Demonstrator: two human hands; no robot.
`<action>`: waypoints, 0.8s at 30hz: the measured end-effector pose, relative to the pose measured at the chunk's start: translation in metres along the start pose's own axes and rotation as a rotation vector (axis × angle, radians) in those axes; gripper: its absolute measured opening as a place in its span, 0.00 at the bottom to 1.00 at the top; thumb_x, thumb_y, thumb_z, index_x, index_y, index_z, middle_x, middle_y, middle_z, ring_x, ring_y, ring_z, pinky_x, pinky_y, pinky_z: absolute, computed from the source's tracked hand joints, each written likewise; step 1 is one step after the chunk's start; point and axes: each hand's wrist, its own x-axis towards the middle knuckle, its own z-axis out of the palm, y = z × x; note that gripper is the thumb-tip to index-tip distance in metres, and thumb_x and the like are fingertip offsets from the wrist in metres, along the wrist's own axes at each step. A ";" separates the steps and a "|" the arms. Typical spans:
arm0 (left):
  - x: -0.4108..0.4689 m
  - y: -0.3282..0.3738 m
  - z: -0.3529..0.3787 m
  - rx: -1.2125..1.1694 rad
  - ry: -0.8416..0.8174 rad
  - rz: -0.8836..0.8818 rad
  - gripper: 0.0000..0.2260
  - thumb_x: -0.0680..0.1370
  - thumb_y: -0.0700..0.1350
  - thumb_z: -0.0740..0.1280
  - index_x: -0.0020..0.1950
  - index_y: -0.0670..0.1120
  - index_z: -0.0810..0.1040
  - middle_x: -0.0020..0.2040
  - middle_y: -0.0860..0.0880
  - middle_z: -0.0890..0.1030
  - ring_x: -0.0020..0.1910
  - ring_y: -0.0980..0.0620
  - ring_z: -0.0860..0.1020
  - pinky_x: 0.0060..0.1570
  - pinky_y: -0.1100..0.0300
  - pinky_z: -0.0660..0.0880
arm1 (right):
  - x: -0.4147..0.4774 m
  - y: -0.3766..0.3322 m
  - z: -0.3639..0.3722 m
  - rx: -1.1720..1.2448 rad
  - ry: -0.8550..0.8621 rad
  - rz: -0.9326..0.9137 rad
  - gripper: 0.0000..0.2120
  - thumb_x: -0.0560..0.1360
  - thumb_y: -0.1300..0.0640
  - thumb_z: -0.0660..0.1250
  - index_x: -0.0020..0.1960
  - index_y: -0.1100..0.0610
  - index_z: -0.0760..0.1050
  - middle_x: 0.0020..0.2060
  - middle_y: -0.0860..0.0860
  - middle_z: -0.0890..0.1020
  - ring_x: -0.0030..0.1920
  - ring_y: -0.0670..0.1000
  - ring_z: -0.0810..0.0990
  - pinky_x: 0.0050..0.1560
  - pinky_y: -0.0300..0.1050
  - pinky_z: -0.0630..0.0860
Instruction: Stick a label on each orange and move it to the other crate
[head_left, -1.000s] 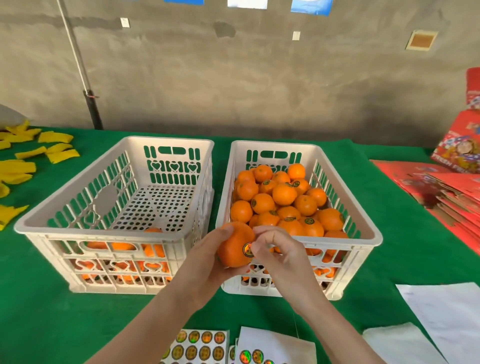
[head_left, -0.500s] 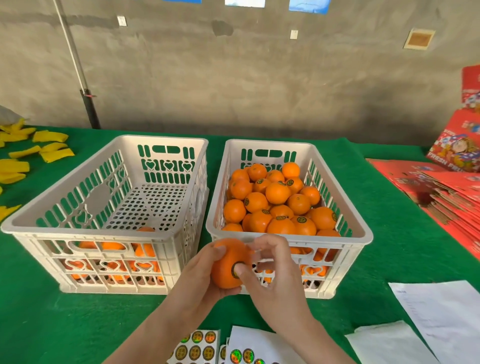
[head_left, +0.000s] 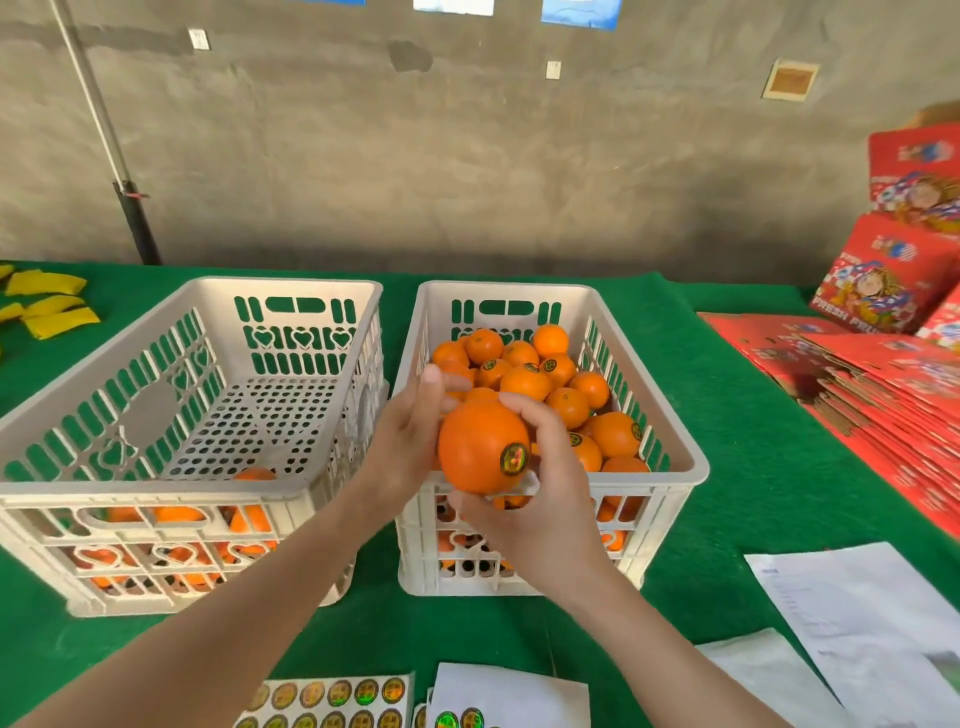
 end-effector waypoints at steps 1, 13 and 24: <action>0.014 -0.006 0.001 0.136 0.036 0.014 0.16 0.83 0.54 0.52 0.55 0.49 0.77 0.47 0.53 0.80 0.48 0.53 0.79 0.43 0.63 0.76 | 0.008 0.001 -0.003 0.024 0.016 0.028 0.36 0.63 0.53 0.78 0.64 0.39 0.62 0.59 0.27 0.64 0.60 0.36 0.69 0.53 0.36 0.76; 0.051 -0.067 -0.004 0.399 0.316 -0.028 0.17 0.75 0.28 0.54 0.55 0.47 0.72 0.46 0.51 0.75 0.42 0.59 0.72 0.40 0.75 0.69 | 0.121 0.077 0.026 -0.560 -0.470 0.259 0.30 0.61 0.45 0.77 0.58 0.50 0.69 0.53 0.49 0.76 0.54 0.51 0.73 0.53 0.48 0.71; 0.047 -0.060 -0.003 0.514 0.261 0.034 0.06 0.78 0.38 0.61 0.47 0.44 0.77 0.40 0.50 0.79 0.40 0.50 0.78 0.41 0.56 0.77 | 0.091 0.056 0.037 -0.456 -0.292 0.093 0.17 0.72 0.57 0.71 0.59 0.54 0.74 0.51 0.50 0.79 0.54 0.51 0.76 0.56 0.46 0.73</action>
